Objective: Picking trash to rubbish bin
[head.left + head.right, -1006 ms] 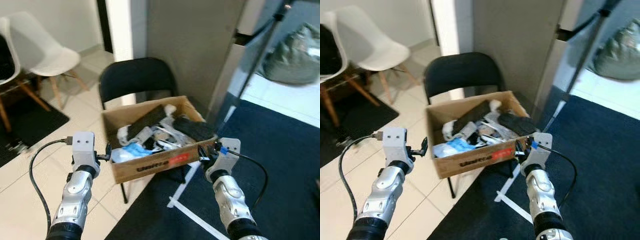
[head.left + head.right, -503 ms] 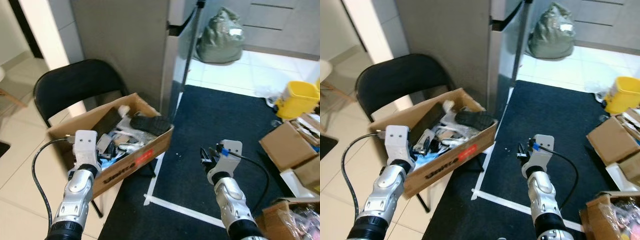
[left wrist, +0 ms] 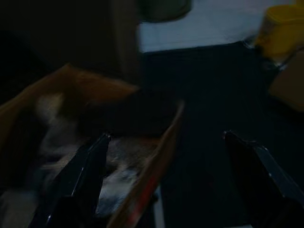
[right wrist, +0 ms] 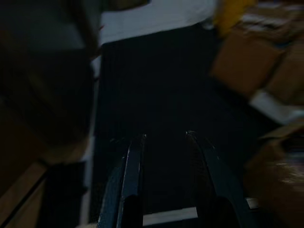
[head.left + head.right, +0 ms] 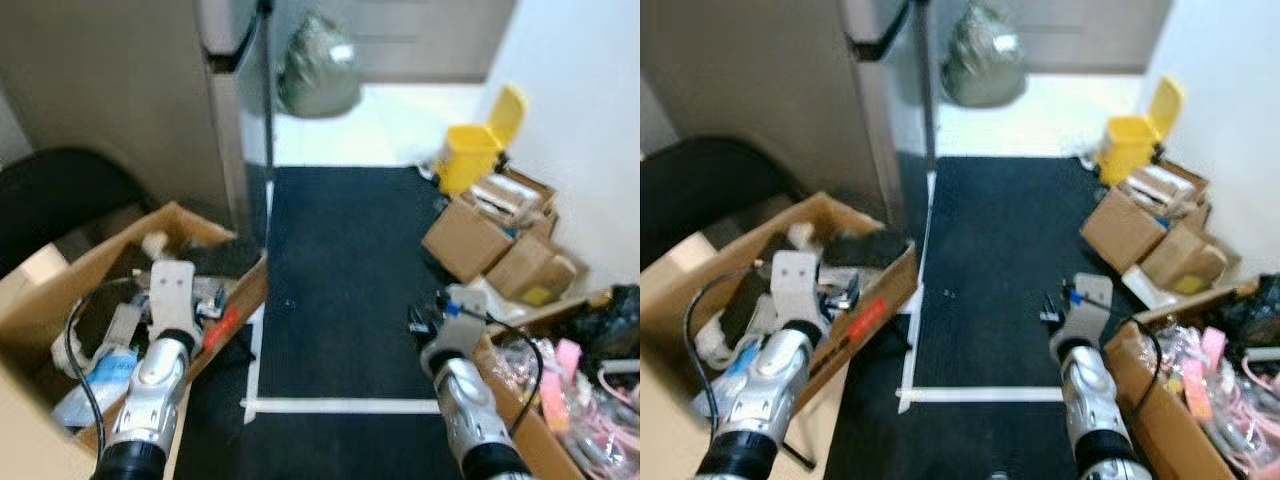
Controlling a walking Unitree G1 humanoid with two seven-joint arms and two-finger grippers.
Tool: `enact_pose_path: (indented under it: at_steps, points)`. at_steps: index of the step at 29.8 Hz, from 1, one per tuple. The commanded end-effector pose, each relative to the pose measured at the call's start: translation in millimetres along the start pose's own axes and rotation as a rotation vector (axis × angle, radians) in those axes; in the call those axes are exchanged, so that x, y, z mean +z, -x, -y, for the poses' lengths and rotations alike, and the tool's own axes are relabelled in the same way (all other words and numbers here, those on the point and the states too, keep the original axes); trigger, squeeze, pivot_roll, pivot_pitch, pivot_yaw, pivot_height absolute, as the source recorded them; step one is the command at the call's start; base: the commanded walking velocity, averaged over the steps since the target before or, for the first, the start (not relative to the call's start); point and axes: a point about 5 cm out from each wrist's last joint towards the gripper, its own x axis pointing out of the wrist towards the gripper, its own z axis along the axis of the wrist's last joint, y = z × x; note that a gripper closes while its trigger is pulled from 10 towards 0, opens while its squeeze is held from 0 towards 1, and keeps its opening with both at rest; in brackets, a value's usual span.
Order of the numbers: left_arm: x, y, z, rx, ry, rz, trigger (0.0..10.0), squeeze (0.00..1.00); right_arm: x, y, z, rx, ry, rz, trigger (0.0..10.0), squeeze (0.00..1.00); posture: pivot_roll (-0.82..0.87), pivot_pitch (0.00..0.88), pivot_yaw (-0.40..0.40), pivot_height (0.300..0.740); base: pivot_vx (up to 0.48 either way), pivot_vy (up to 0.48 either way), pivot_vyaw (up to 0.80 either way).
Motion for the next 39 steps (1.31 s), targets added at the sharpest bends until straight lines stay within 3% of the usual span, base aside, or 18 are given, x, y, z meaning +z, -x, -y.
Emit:
enact_pose_path:
  at_steps: [1,39]
  points:
    - [-8.0,2.8,-3.6,0.008,-0.020,-0.036,10.0,0.00,-6.7,2.3,-2.3,-0.003,-0.006,-0.027,10.0,0.00,0.04,0.091,0.018,0.740,0.000,0.000,-0.80]
    - [-7.9,-0.2,-2.4,-0.003,-0.030,-0.048,10.0,0.00,-14.6,5.5,-0.4,-0.035,-0.015,-0.069,10.0,0.00,0.05,0.100,0.051,0.740,0.000,0.000,-0.80]
